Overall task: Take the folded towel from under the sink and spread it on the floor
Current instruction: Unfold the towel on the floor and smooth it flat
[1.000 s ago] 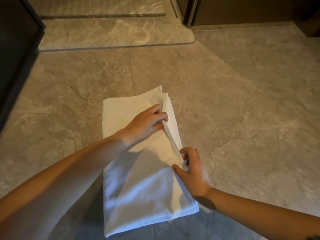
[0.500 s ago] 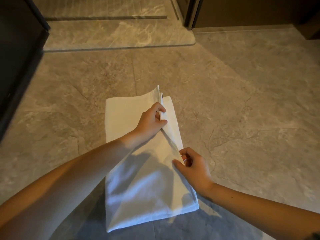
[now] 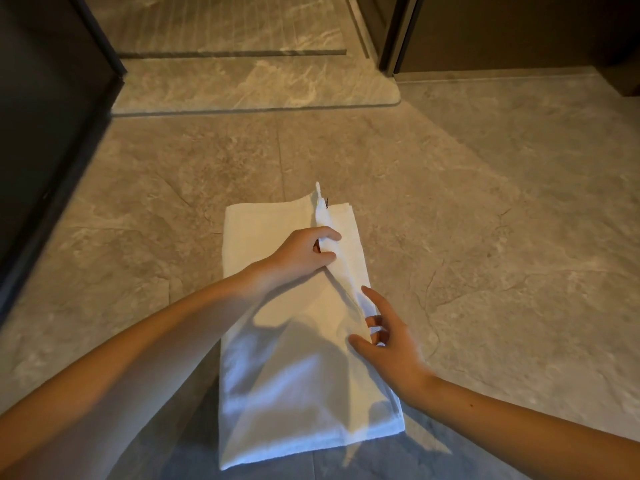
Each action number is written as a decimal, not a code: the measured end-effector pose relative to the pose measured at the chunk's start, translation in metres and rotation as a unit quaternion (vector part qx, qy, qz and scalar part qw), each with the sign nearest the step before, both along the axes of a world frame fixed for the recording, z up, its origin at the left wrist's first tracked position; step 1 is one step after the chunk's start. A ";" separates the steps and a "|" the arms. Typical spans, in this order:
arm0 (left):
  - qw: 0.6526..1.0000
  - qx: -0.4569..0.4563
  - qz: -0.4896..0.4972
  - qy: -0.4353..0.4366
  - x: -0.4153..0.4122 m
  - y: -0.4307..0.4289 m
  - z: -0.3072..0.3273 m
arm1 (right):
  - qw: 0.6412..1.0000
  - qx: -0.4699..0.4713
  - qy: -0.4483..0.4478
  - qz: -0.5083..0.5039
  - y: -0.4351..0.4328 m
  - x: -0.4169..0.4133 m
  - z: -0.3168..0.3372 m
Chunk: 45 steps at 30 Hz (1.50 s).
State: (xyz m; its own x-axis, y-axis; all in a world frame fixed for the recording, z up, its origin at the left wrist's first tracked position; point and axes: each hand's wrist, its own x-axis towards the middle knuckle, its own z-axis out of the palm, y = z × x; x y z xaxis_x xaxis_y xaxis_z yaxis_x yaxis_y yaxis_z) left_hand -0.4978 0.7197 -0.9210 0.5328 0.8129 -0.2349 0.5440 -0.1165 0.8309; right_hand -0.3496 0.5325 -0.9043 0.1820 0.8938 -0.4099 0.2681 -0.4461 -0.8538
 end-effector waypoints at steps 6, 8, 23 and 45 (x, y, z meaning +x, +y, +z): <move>0.999 0.008 0.027 -0.018 0.001 -0.002 -0.003 | 0.998 -0.032 0.038 0.040 0.008 0.002 0.004; 0.999 0.004 0.028 -0.018 0.001 -0.001 -0.003 | 0.998 -0.043 0.031 0.025 0.009 0.000 0.003; 0.993 -0.078 0.075 -0.050 -0.032 0.005 0.044 | 0.995 -0.017 0.102 0.007 0.015 -0.041 0.059; 0.985 -0.031 0.170 -0.032 -0.273 -0.011 0.129 | 0.964 -0.045 0.182 0.187 0.065 -0.258 0.106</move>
State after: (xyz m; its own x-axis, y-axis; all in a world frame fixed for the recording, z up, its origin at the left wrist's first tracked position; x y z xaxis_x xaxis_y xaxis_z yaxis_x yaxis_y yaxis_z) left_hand -0.7705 0.7089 -0.7922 0.2486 0.9320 -0.2638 0.4894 0.1142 0.8646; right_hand -0.6078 0.5976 -0.7988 -0.3167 0.8271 -0.4643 0.1139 -0.4529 -0.8843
